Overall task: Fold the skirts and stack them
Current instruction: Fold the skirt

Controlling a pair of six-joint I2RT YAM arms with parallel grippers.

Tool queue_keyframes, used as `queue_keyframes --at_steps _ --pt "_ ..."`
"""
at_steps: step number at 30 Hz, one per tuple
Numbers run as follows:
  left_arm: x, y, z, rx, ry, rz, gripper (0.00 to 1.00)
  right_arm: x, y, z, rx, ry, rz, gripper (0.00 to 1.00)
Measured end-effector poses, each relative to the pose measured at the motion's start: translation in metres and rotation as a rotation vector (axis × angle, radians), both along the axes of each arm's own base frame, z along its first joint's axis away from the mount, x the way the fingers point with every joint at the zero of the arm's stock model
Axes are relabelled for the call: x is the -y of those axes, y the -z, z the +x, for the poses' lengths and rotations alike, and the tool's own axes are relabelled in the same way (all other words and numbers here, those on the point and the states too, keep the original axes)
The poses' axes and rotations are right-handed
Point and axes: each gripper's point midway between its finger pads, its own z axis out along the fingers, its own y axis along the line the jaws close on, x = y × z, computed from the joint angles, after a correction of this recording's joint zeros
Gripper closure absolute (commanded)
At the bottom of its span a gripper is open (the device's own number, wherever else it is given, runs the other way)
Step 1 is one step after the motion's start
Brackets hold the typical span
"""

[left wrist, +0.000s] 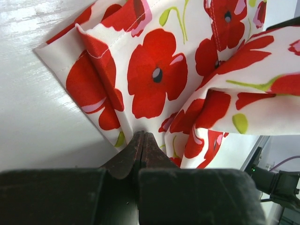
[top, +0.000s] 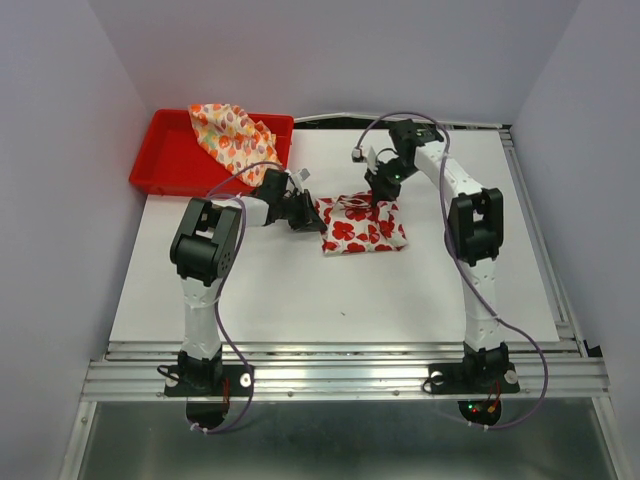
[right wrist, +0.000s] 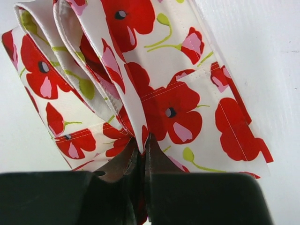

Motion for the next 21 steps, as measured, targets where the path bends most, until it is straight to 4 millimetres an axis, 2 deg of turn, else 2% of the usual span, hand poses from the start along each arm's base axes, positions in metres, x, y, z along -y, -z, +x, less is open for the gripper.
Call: queue_keyframes --at_steps 5,7,10,11,13,15,18,21 --pt "0.0 0.0 0.001 -0.002 0.003 -0.001 1.0 0.0 0.008 0.004 0.003 -0.006 -0.003 0.9" --pt "0.0 0.0 0.001 -0.003 0.005 -0.002 1.0 -0.001 0.011 0.007 0.01 -0.008 -0.004 0.84" --pt "0.0 0.0 0.001 -0.007 0.007 -0.004 1.0 -0.002 0.012 0.014 0.037 -0.002 -0.004 0.63" --pt "0.0 0.0 0.001 -0.008 0.008 -0.004 1.0 -0.005 0.012 0.016 0.049 -0.003 -0.001 0.44" --pt "0.0 0.0 0.001 -0.008 0.008 -0.004 1.0 -0.008 0.014 0.023 0.072 0.014 0.007 0.29" --pt "0.0 0.0 0.001 -0.011 0.009 -0.004 1.0 -0.011 0.018 0.031 0.098 0.03 0.015 0.03" --pt "0.0 0.0 0.001 -0.01 0.009 -0.004 1.0 -0.013 0.022 0.039 0.109 0.079 0.017 0.0" --pt "0.0 0.0 0.001 -0.009 0.01 -0.003 1.0 -0.016 0.012 0.051 0.137 0.139 0.032 0.0"
